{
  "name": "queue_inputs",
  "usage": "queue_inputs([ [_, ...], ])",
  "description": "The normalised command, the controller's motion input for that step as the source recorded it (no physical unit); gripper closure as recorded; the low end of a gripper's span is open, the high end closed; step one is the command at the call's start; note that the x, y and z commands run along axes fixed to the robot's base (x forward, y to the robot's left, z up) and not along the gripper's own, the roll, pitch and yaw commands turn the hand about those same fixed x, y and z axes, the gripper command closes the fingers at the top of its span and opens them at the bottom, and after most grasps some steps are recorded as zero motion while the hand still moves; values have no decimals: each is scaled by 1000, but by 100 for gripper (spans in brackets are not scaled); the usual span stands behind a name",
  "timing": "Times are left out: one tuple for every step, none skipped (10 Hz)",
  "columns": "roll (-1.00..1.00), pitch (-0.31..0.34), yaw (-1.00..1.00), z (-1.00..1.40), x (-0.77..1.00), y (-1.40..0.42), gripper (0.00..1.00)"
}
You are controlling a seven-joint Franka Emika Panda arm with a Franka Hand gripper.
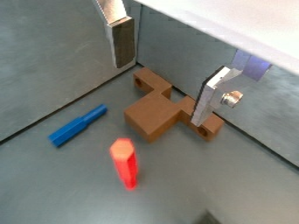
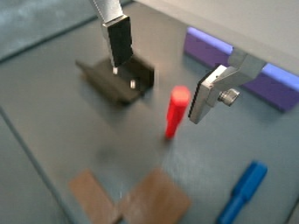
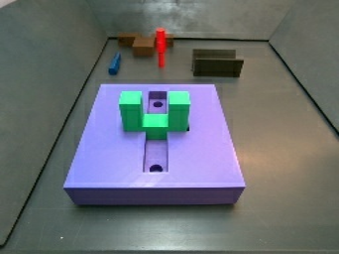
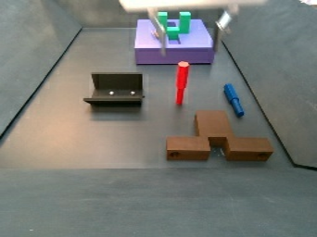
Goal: Pick up the brown object. Move up. Place the brown object on the fixture. Regrasp the brown object. Move to above the board. Insert the brown object.
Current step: Pick up the brown object.
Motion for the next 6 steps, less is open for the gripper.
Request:
queue_inputs([
  [13,-109,-137,-534,-483,463,0],
  [36,-101,-129,-469,-451,334,0],
  [-7,-127,-106,-443,-277,274,0],
  [-74,-164,-29,-523,-43,123,0],
  [-83,-160,-66,-500,0,37,0],
  [-213,-186,-66,-434,-157,263,0],
])
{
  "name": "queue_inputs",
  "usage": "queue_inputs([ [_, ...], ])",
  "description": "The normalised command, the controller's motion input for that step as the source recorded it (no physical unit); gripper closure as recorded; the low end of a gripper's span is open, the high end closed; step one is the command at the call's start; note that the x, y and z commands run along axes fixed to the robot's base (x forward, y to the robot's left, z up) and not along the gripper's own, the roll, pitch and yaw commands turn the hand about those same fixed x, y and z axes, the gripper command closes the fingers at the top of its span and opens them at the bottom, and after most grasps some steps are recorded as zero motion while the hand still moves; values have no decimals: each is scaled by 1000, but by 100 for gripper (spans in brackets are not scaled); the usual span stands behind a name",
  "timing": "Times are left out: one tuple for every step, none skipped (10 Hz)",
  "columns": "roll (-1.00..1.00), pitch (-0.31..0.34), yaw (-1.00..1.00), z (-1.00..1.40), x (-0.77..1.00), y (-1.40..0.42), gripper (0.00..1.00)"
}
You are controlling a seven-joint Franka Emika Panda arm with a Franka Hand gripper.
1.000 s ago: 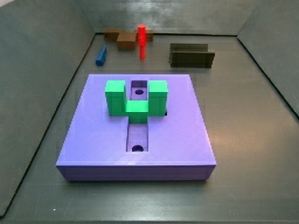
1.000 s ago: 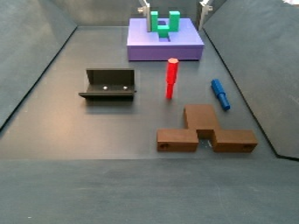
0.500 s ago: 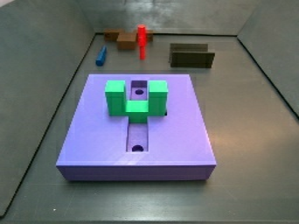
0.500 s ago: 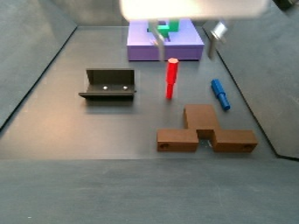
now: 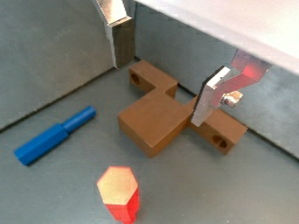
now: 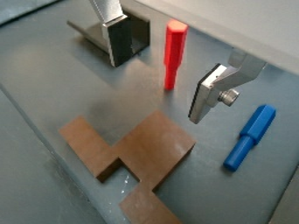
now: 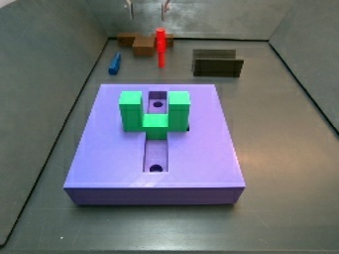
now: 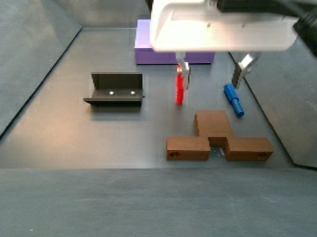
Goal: Pick up the brown object. Move up. Place the brown object on the fixture. Regrasp the brown object. Move to above the board. Insert the brown object.
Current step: Pick up the brown object.
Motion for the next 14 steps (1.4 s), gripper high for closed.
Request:
queue_inputs([
  [-256,-209,-31,-483,-223,269,0],
  [-241,-196,-3,-457,-123,223,0],
  [-229,-193,0,-446,-171,157,0],
  [-204,-189,0,-409,-106,11,0],
  [-184,-164,0,-374,0,0,0],
  [-171,-156,0,-337,0,0,0],
  [-177,-149,0,-300,0,0,0],
  [-190,-131,0,-254,0,0,0],
  [-216,-131,0,-203,0,0,0],
  [-259,-139,0,-143,0,0,0],
  [-296,-144,0,-129,14,0,0],
  [-326,-163,0,-111,0,0,0],
  [-336,-166,0,-94,0,0,0],
  [-341,-164,0,-123,34,0,0],
])
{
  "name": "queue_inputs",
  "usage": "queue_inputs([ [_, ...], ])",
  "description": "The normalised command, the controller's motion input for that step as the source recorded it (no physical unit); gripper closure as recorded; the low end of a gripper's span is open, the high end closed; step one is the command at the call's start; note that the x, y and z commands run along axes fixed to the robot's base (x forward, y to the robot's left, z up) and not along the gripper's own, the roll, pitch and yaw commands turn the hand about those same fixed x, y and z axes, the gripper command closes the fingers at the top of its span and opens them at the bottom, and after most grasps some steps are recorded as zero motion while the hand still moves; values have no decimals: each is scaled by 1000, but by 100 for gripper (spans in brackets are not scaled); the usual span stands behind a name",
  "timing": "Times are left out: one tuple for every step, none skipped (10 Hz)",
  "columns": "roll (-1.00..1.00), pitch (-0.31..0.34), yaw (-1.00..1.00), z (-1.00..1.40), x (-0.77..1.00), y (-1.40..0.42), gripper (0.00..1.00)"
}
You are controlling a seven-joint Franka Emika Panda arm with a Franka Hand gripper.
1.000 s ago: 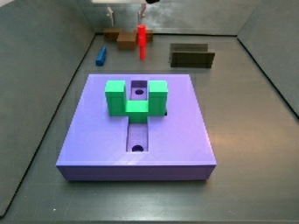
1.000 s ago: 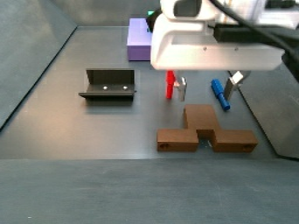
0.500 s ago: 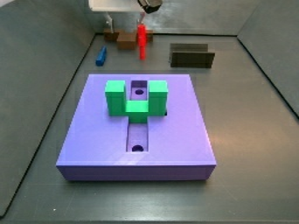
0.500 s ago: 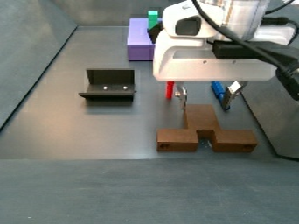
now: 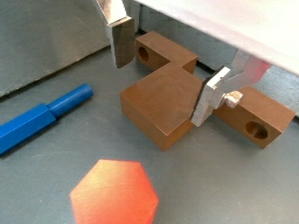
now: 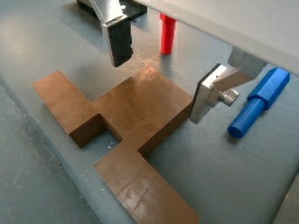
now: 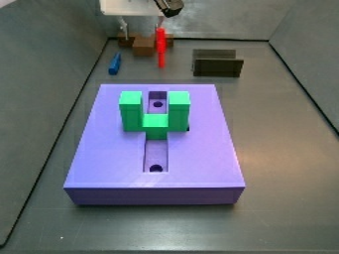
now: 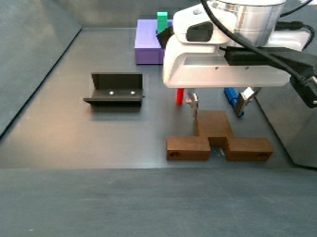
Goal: Pick up the brown object. Move up. Place the brown object on the fixture. Regrasp the brown object. Move to above the board. Insert the brown object.
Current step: Pick up the brown object.
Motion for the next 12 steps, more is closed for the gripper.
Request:
queue_inputs([
  [-347,-169,0,-151,57,0,0],
  [-347,-169,0,-171,57,0,0],
  [-310,-180,0,-226,3,0,0],
  [-216,-187,-6,-280,0,0,0],
  [-76,-203,-120,-363,0,0,0],
  [-26,-190,-211,-380,3,0,0],
  [-3,-181,-274,-326,51,-43,0],
  [-10,-169,-300,-283,80,-37,0],
  [-63,-150,-220,-257,40,-3,0],
  [-53,-130,-134,-266,6,0,0],
  [-57,-116,-106,-226,0,0,0],
  [-50,-106,-89,-209,0,0,0],
])
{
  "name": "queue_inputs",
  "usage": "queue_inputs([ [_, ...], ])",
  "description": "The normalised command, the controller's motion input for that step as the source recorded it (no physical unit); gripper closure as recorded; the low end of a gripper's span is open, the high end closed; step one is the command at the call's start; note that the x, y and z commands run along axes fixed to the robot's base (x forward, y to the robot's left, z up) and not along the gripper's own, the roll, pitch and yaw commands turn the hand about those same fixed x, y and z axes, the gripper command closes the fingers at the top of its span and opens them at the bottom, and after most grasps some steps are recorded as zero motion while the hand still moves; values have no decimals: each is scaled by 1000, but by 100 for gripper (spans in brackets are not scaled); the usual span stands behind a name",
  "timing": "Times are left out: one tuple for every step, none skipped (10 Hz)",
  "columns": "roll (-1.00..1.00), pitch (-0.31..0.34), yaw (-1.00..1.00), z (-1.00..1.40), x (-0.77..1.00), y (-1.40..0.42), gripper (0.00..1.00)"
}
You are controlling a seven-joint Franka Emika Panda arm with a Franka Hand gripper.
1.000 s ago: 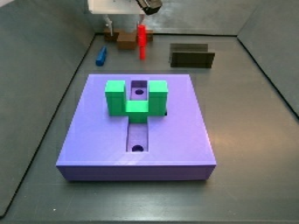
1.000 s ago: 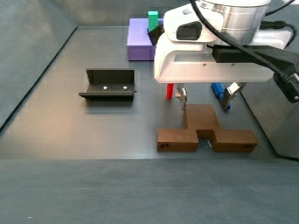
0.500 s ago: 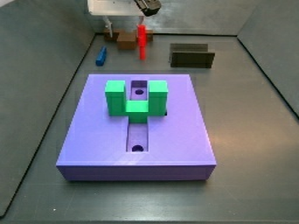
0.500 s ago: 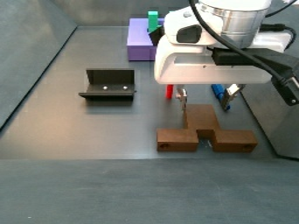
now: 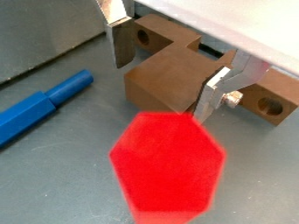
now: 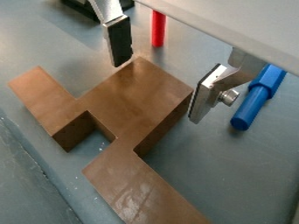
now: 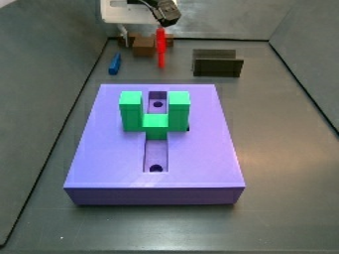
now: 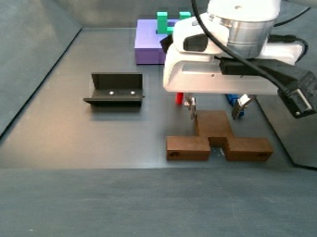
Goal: Pick up the brown object. Move up. Place the brown object on the fixture. Regrasp the brown object. Move to above the board. Insert the brown object.
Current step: Pick up the brown object.
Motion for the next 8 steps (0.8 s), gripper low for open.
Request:
queue_inputs([
  [-46,-101,-83,-197,0,0,0],
  [-33,-83,-60,-146,0,0,0],
  [-30,-66,-37,-103,0,6,0],
  [-37,-63,-34,-106,0,54,0],
  [-31,-66,-31,-120,0,60,0],
  [-30,-67,-26,-131,0,43,0],
  [-29,-74,-23,-160,0,3,0],
  [-40,-79,-23,-174,0,0,0],
])
